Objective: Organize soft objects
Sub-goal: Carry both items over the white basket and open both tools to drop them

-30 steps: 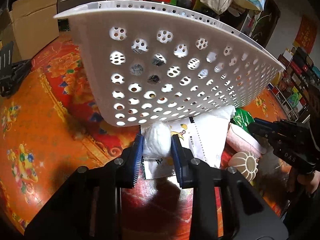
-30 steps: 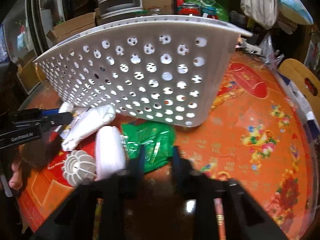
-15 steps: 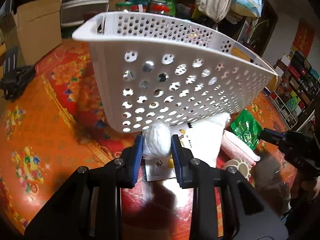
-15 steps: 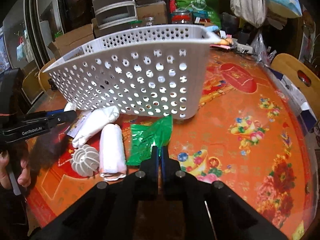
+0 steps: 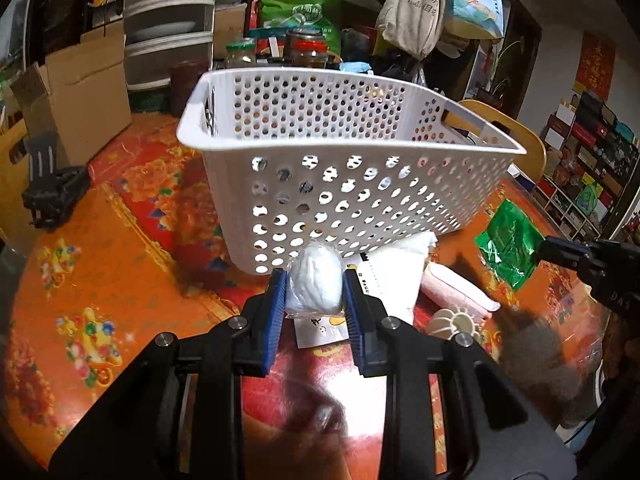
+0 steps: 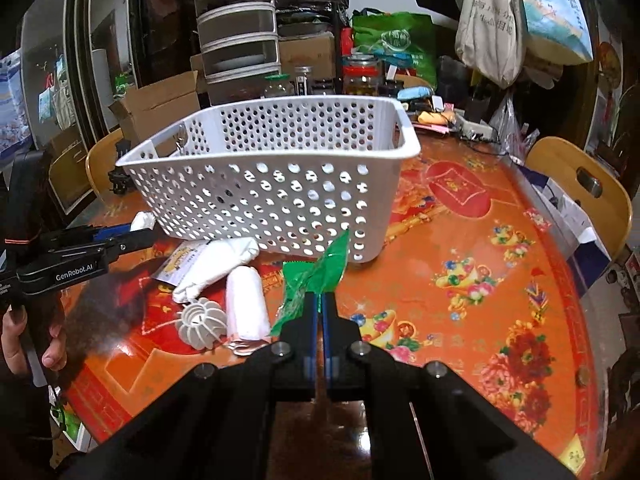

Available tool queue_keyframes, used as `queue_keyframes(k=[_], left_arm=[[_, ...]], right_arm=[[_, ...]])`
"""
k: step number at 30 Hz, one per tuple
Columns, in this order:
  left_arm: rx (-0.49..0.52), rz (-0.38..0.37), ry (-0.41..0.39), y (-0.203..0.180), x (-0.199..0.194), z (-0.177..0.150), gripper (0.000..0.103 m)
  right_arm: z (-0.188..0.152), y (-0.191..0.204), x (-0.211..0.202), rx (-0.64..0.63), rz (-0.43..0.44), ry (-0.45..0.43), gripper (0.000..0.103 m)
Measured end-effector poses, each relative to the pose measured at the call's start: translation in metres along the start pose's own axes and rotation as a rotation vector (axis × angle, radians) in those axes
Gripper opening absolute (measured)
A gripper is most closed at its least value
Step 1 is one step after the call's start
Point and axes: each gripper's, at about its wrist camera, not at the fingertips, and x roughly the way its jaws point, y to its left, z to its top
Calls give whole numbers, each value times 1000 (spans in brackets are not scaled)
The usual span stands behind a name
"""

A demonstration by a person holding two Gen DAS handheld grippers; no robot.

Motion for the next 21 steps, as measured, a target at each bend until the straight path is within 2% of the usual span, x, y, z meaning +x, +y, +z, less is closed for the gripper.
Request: queue_keyframes(k=[14, 21], left_arm=[[22, -15, -65, -11, -49, 15, 26], [3, -34, -76, -8, -65, 31, 26]], right_arm=[[14, 12, -46, -27, 10, -65, 1], [36, 14, -73, -49, 11, -126, 1]])
